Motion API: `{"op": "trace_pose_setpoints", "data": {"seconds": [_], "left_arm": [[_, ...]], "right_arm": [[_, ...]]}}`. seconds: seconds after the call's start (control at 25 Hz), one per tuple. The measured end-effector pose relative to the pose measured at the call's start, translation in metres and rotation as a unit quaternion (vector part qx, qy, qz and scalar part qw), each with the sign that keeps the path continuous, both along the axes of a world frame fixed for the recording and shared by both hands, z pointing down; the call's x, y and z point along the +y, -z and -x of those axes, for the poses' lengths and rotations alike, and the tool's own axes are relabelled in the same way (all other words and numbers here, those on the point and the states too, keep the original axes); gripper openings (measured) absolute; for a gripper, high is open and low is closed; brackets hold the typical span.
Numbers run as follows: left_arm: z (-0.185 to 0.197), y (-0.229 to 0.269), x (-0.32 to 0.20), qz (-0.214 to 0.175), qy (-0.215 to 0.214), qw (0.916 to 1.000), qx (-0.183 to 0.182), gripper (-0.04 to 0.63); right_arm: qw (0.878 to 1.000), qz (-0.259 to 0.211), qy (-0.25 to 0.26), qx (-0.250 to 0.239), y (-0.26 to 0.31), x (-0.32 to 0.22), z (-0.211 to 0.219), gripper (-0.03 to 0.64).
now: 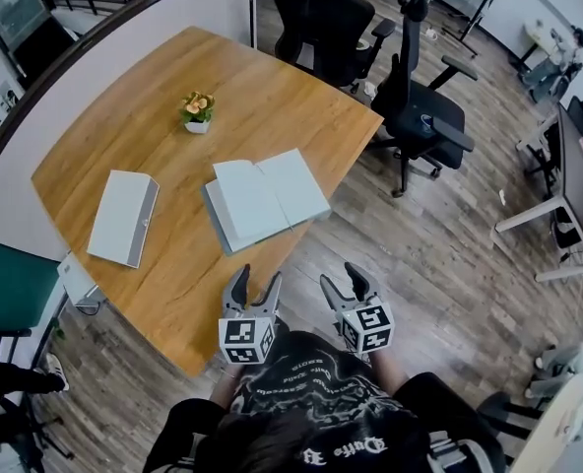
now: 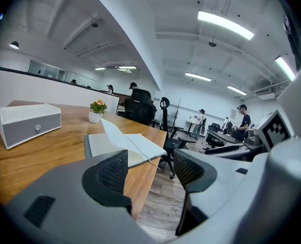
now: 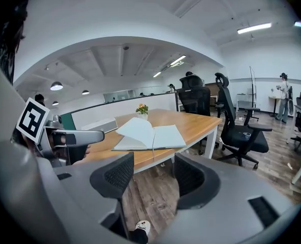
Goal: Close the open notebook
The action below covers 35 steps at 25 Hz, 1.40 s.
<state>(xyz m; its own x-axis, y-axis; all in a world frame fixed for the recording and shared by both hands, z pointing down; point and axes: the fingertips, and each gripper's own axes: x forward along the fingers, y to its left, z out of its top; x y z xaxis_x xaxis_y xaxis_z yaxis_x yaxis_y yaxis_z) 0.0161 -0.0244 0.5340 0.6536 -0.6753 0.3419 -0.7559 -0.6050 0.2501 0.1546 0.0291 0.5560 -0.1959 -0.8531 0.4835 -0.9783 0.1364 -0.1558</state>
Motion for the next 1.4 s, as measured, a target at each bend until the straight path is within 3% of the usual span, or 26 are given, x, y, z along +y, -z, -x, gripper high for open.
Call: {"op": "trace_pose_setpoints", "data": {"seconds": [0.12, 0.36, 0.64, 1.0, 1.4], "left_arm": [[0.003, -0.004, -0.021, 0.008, -0.004, 1.0000, 0.000, 0.304], [0.014, -0.008, -0.055, 0.010, -0.008, 0.9999, -0.004, 0.302], [0.020, -0.010, -0.066, 0.015, 0.004, 0.9999, -0.004, 0.302], [0.017, -0.004, -0.079, 0.003, 0.027, 0.9996, -0.008, 0.302], [0.006, 0.012, -0.091, -0.022, 0.060, 0.9980, -0.003, 0.281]], "right_arm": [[1.000, 0.008, 0.009, 0.021, -0.001, -0.020, 0.010, 0.241], [1.000, 0.011, 0.001, 0.020, -0.003, -0.052, 0.020, 0.241], [0.999, 0.002, -0.030, 0.016, -0.001, -0.069, 0.004, 0.229], [0.999, -0.001, -0.041, -0.019, -0.001, -0.106, -0.025, 0.216], [0.995, 0.032, -0.058, -0.075, -0.023, -0.145, -0.063, 0.179]]}}
